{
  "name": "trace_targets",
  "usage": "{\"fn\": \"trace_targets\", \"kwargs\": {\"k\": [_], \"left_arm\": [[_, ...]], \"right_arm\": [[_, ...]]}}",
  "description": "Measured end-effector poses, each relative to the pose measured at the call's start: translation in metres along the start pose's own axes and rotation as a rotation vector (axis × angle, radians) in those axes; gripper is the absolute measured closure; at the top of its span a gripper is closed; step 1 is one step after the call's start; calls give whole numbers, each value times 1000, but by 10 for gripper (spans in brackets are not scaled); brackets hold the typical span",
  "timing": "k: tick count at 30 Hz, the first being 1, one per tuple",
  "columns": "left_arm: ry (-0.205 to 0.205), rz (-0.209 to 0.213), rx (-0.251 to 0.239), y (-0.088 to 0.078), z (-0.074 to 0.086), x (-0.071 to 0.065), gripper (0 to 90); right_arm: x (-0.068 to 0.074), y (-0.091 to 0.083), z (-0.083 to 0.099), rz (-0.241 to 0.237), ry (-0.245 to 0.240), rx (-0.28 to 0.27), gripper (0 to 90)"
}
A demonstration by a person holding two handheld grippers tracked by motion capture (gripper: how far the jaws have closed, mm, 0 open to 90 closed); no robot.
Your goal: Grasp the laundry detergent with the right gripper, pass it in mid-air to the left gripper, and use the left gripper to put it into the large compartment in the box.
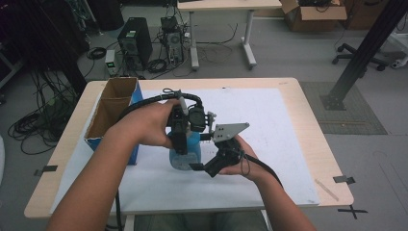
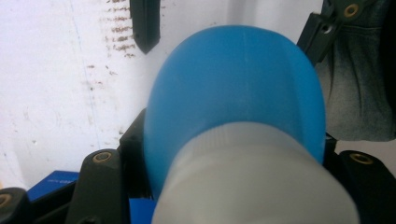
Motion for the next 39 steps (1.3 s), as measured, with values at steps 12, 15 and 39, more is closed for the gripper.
{"fn": "trace_targets", "kwargs": {"k": [12,15,39], "left_arm": [[-176,-5,4,-11,18,16,388],[-279,3,-2,-19,26,25,387],[-895,80,-19,-84,112,82,387]], "right_arm": [[-9,-34,1,22,-12,-1,4],[-17,-50,4,49,-4,13,3],[-55,-98,12,138,-19,203,10]]}}
Point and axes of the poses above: each handheld gripper's, and its own axes: y roughly forward along the jaws, z roughly out of its underside, x roughly to its left, the point moved 10 cm from there along y, roughly forward along the jaws, and after that the axes turned 8 degrees about x, right-handed, at the moved point
